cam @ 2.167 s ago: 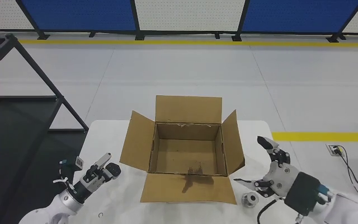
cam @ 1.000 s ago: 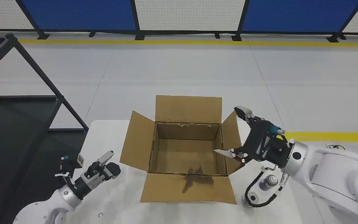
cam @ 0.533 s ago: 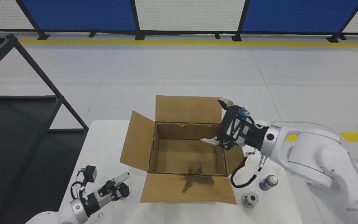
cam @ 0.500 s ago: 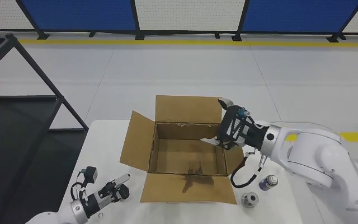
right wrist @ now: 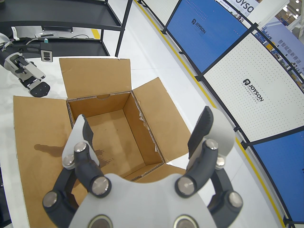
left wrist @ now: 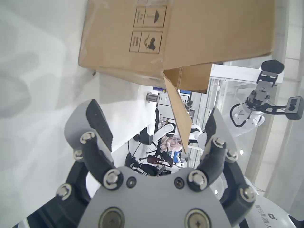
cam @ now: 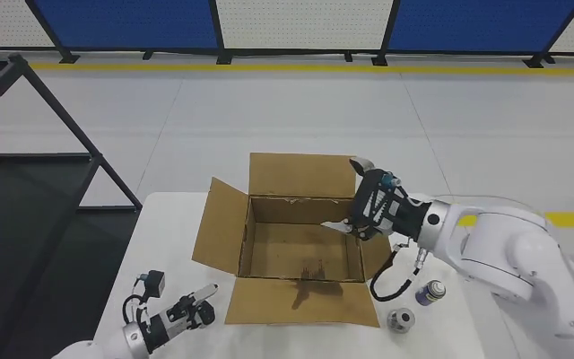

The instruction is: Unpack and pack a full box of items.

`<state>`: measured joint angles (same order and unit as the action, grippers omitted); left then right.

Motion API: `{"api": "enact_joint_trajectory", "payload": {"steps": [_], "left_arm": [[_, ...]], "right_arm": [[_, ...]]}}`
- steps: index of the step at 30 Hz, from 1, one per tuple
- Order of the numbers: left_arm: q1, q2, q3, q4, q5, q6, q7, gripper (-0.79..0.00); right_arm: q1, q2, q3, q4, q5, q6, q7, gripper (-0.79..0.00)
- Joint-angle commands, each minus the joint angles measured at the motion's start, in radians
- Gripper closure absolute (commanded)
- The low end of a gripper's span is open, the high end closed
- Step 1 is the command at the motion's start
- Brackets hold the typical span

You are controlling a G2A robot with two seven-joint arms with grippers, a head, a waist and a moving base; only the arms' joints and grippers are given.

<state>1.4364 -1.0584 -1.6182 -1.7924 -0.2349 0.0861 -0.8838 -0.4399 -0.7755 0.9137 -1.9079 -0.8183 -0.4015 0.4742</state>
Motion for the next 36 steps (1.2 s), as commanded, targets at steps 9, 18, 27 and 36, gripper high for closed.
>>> {"api": "enact_joint_trajectory", "payload": {"steps": [9, 18, 27, 36], "left_arm": [[-0.029, -0.004, 0.079, -0.013, -0.008, 0.055, 0.034, -0.785], [-0.029, -0.004, 0.079, -0.013, -0.008, 0.055, 0.034, -0.785], [-0.016, -0.007, 0.112, -0.060, -0.020, 0.056, 0.069, -0.785], [0.001, -0.004, 0.104, -0.085, -0.046, 0.032, 0.069, -0.332]], "right_arm": [[-0.146, 0.020, 0.082, -0.070, -0.072, -0.036, -0.079, -0.785], [-0.168, 0.023, 0.099, -0.078, -0.083, -0.041, -0.083, -0.785], [-0.168, 0.023, 0.099, -0.078, -0.083, -0.041, -0.083, -0.785], [-0.168, 0.023, 0.099, -0.078, -0.083, -0.041, -0.083, -0.785]]}}
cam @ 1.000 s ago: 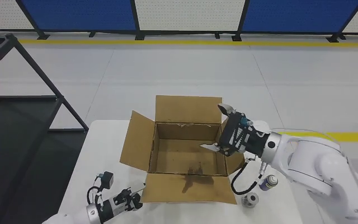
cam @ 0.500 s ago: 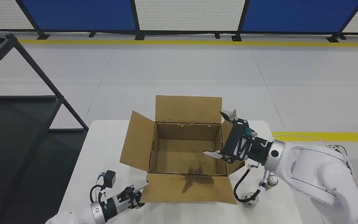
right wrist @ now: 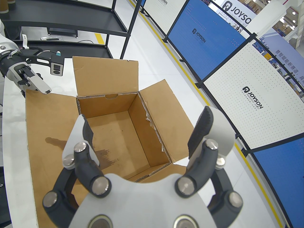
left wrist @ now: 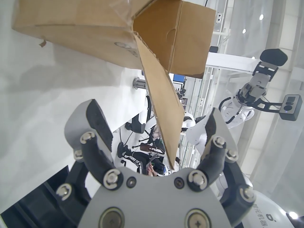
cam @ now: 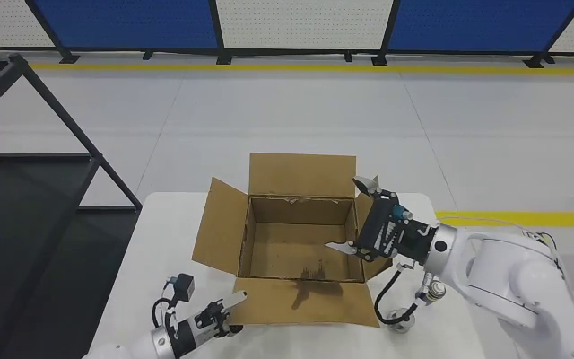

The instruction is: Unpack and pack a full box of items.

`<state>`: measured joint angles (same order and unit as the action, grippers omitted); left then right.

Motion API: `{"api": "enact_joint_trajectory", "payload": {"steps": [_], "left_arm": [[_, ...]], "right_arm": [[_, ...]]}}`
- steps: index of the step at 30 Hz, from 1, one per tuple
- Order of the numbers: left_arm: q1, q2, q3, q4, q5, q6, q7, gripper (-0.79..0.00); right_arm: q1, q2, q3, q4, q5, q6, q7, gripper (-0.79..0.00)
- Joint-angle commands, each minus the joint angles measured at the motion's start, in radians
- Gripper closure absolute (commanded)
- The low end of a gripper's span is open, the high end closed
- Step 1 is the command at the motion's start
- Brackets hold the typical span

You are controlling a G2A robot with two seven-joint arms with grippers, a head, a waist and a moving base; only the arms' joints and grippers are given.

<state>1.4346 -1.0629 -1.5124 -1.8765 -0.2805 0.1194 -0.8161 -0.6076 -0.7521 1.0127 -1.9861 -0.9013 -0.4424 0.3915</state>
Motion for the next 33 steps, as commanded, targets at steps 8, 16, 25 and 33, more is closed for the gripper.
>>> {"api": "enact_joint_trajectory", "payload": {"steps": [8, 16, 25, 33], "left_arm": [[0.033, 0.003, -0.010, -0.029, -0.022, -0.036, -0.001, 0.000], [0.049, 0.005, -0.013, -0.047, -0.042, -0.058, -0.004, 0.000], [0.057, 0.005, 0.007, -0.081, -0.069, -0.086, -0.008, 0.000], [0.053, 0.005, 0.014, -0.076, -0.114, -0.087, -0.029, 0.000]], "right_arm": [[0.000, 0.000, 0.000, 0.000, 0.000, 0.000, 0.000, -0.785], [0.000, 0.000, 0.000, 0.000, 0.000, 0.000, 0.000, -0.785], [0.000, 0.000, 0.000, 0.000, 0.000, 0.000, 0.000, -0.785], [0.000, 0.000, 0.000, 0.000, 0.000, 0.000, 0.000, -0.785]]}}
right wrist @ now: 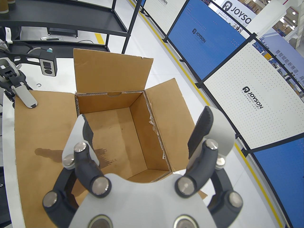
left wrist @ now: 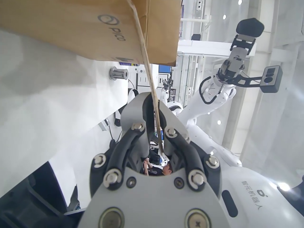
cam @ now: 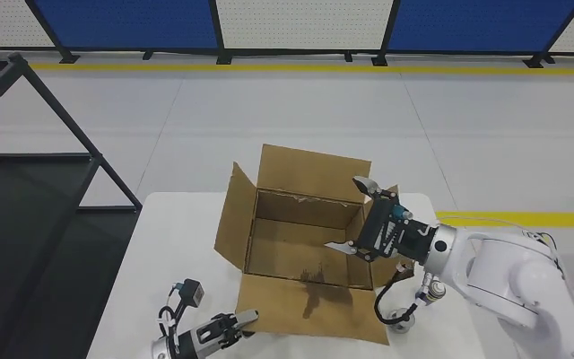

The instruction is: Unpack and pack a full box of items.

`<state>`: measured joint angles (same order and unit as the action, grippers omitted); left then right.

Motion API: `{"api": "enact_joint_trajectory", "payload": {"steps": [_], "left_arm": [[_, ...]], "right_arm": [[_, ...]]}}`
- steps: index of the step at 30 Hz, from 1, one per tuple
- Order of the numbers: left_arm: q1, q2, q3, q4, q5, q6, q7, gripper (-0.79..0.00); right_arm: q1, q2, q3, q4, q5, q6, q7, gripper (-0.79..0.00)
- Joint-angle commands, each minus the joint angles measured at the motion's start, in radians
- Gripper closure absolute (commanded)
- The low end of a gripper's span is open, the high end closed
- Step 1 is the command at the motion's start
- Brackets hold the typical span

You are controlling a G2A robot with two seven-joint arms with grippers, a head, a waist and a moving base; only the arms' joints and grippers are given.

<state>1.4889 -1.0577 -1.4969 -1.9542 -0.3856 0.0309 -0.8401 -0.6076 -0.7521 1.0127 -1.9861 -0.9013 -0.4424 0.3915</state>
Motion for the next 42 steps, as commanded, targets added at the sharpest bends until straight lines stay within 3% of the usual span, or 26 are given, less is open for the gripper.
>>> {"api": "enact_joint_trajectory", "payload": {"steps": [1, 11, 18, 21, 29, 30, 32, 33, 34, 35, 40, 42], "left_arm": [[-0.002, 0.001, -0.002, 0.003, -0.014, 0.002, -0.009, 0.000], [0.001, 0.001, -0.006, 0.002, -0.017, 0.001, -0.007, 0.000], [0.013, -0.002, 0.006, -0.010, -0.042, -0.018, 0.025, 0.000], [0.022, -0.003, 0.010, -0.016, -0.070, -0.030, 0.022, 0.000], [0.066, -0.002, 0.002, -0.003, -0.104, -0.069, 0.018, 0.000], [0.069, -0.002, 0.001, 0.000, -0.105, -0.071, 0.019, -0.043], [0.076, -0.002, 0.001, 0.008, -0.111, -0.076, 0.018, -0.225], [0.079, -0.002, 0.001, 0.011, -0.111, -0.078, 0.016, -0.351], [0.082, -0.002, 0.001, 0.014, -0.111, -0.080, 0.015, -0.539], [0.086, -0.002, 0.000, 0.017, -0.109, -0.082, 0.014, -0.779], [0.107, 0.000, -0.011, 0.021, -0.123, -0.092, -0.006, -0.785], [0.115, 0.002, -0.016, 0.021, -0.123, -0.095, -0.020, -0.785]], "right_arm": [[0.000, 0.000, 0.000, 0.000, 0.000, 0.000, 0.000, -0.785], [-0.016, 0.000, 0.007, -0.002, -0.008, 0.009, -0.013, -0.785], [-0.131, 0.018, 0.122, -0.025, -0.013, 0.068, -0.021, -0.785], [-0.201, 0.027, 0.196, -0.025, 0.057, 0.133, 0.009, -0.785], [-0.208, 0.028, 0.204, -0.025, 0.066, 0.143, 0.017, -0.785], [-0.208, 0.028, 0.204, -0.025, 0.066, 0.143, 0.017, -0.785], [-0.212, 0.027, 0.205, -0.024, 0.067, 0.147, 0.012, -0.785], [-0.218, 0.026, 0.207, -0.023, 0.069, 0.147, 0.005, -0.785], [-0.221, 0.025, 0.210, -0.017, 0.076, 0.149, 0.001, -0.785], [-0.222, 0.023, 0.213, -0.010, 0.087, 0.153, 0.002, -0.785], [-0.231, 0.016, 0.242, 0.019, 0.177, 0.237, 0.040, -0.785], [-0.241, 0.015, 0.257, 0.025, 0.243, 0.277, 0.111, -0.785]]}}
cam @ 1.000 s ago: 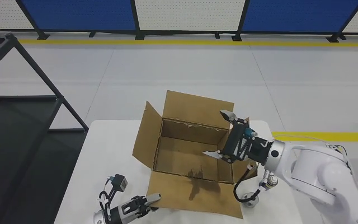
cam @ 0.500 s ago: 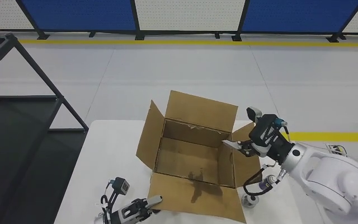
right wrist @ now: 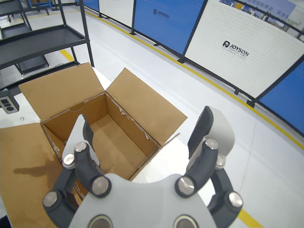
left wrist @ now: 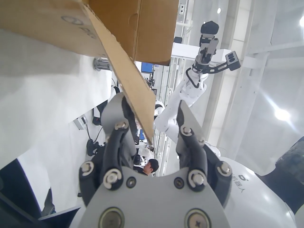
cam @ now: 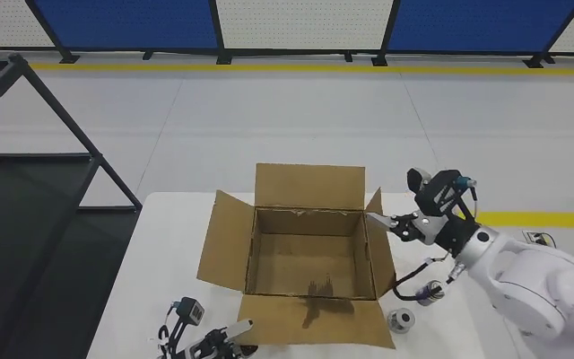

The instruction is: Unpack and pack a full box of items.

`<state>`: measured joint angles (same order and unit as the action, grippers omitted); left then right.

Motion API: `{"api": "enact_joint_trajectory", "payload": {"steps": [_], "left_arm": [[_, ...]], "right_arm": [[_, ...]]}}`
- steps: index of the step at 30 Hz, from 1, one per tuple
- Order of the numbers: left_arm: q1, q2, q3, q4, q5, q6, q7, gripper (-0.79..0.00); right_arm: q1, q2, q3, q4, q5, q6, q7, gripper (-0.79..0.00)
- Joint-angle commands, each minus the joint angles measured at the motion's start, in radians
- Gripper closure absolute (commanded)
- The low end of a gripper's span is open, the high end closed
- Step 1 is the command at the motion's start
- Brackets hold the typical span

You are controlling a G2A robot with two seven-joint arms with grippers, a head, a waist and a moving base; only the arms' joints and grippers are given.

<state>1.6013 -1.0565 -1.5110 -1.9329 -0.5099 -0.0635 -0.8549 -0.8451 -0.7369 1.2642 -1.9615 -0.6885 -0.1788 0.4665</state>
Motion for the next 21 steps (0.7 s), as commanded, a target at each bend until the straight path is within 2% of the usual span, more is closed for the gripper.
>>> {"api": "enact_joint_trajectory", "payload": {"steps": [1, 2, 7, 13, 19, 21], "left_arm": [[0.006, 0.001, -0.004, -0.002, 0.004, -0.003, -0.013, -0.785], [0.009, 0.002, -0.006, -0.004, 0.008, -0.004, -0.023, -0.785], [0.023, 0.009, -0.026, -0.016, 0.038, -0.013, -0.078, -0.785], [0.016, 0.013, -0.056, -0.026, 0.013, -0.017, -0.081, -0.785], [0.016, 0.013, -0.062, -0.028, 0.016, -0.030, -0.059, -0.785], [0.016, 0.015, -0.067, -0.026, 0.036, -0.017, -0.057, -0.785]], "right_arm": [[-0.005, 0.001, 0.015, 0.004, 0.067, 0.024, 0.085, -0.785], [-0.003, 0.002, 0.022, 0.004, 0.084, 0.029, 0.114, -0.785], [-0.003, 0.002, 0.022, 0.004, 0.084, 0.029, 0.114, -0.785], [-0.022, 0.000, 0.025, 0.005, 0.091, 0.024, 0.100, -0.785], [-0.037, 0.003, 0.068, 0.035, 0.231, 0.059, 0.270, -0.785], [-0.037, 0.004, 0.075, 0.034, 0.236, 0.055, 0.280, -0.785]]}}
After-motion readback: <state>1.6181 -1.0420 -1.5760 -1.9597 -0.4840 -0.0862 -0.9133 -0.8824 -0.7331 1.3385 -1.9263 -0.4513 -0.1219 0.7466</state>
